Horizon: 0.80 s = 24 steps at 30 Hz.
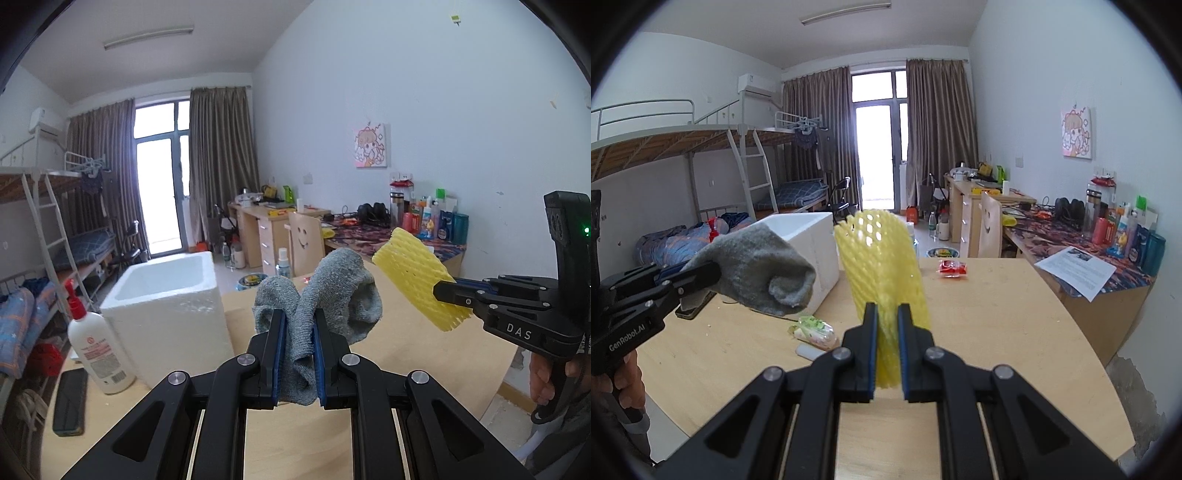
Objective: Organize soft objects
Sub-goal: 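Lift the grey sock with the left tool while the right tool lifts the yellow net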
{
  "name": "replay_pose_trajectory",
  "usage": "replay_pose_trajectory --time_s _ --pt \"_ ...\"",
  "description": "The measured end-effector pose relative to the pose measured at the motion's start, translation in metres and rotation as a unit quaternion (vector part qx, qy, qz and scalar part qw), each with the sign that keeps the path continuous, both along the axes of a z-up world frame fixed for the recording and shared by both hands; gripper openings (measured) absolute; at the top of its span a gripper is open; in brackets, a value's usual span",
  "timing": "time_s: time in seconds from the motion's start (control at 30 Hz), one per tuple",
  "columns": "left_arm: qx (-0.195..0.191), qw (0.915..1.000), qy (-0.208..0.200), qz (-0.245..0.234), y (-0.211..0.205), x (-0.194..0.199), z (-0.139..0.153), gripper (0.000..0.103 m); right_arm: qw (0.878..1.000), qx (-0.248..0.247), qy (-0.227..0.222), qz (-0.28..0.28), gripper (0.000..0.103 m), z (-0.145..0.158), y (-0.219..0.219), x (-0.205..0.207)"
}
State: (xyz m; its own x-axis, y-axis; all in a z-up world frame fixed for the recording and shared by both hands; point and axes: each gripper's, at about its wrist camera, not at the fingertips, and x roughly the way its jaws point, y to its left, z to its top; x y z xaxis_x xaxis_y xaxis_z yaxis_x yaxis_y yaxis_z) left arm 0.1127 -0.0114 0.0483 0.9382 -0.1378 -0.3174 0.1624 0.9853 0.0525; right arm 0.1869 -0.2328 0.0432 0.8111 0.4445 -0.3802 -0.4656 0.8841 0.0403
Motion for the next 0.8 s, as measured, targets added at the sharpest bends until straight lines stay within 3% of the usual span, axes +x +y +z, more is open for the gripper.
replay_pose_trajectory --time_s 0.47,0.8 --pt "-0.004 0.9985 -0.013 0.053 0.056 -0.030 0.003 0.015 0.999 0.004 -0.012 0.049 0.013 0.002 0.057 -0.019" --pt "-0.014 0.9926 -0.020 0.119 0.086 -0.046 0.002 0.015 0.995 -0.003 -0.020 0.098 0.013 0.007 0.094 -0.023"
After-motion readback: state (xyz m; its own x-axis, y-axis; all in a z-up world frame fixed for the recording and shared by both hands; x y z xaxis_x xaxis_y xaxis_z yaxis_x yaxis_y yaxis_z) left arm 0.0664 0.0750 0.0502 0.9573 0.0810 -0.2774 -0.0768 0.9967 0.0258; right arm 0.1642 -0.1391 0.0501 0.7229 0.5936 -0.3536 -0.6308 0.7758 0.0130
